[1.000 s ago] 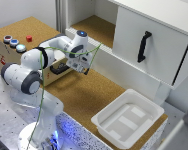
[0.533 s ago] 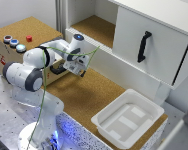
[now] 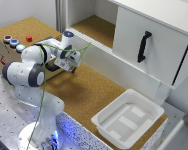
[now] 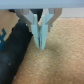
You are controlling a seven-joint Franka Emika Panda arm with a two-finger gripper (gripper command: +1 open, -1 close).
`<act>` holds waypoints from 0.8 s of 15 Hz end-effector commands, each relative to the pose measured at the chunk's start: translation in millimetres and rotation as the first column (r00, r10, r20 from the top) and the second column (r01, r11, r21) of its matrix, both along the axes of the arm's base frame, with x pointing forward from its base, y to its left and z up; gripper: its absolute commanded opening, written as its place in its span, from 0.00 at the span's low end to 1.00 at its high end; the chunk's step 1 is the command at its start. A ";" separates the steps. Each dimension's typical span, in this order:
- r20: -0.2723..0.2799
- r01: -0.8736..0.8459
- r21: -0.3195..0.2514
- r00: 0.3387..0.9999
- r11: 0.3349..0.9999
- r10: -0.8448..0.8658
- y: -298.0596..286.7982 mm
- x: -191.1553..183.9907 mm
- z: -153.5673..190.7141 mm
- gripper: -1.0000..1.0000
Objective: Push the handle of the drawer
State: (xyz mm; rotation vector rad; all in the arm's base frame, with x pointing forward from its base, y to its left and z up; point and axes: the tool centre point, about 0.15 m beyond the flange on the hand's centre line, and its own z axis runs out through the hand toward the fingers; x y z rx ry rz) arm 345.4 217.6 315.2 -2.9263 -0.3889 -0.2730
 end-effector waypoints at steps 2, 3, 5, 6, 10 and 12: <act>0.003 -0.034 0.033 0.999 0.999 0.034 62.0 13.4 3.8 0.00; 0.010 -0.046 0.054 0.999 0.998 0.045 70.1 16.2 6.9 0.00; 0.026 -0.061 0.073 0.998 0.995 0.059 77.7 17.9 13.6 0.00; 0.030 -0.073 0.074 0.997 0.995 0.071 81.2 17.2 16.1 0.00; -0.023 -0.100 0.154 0.994 0.983 0.105 85.6 11.4 11.9 0.00; -0.013 -0.106 0.126 0.994 0.986 0.108 88.5 7.1 13.9 0.00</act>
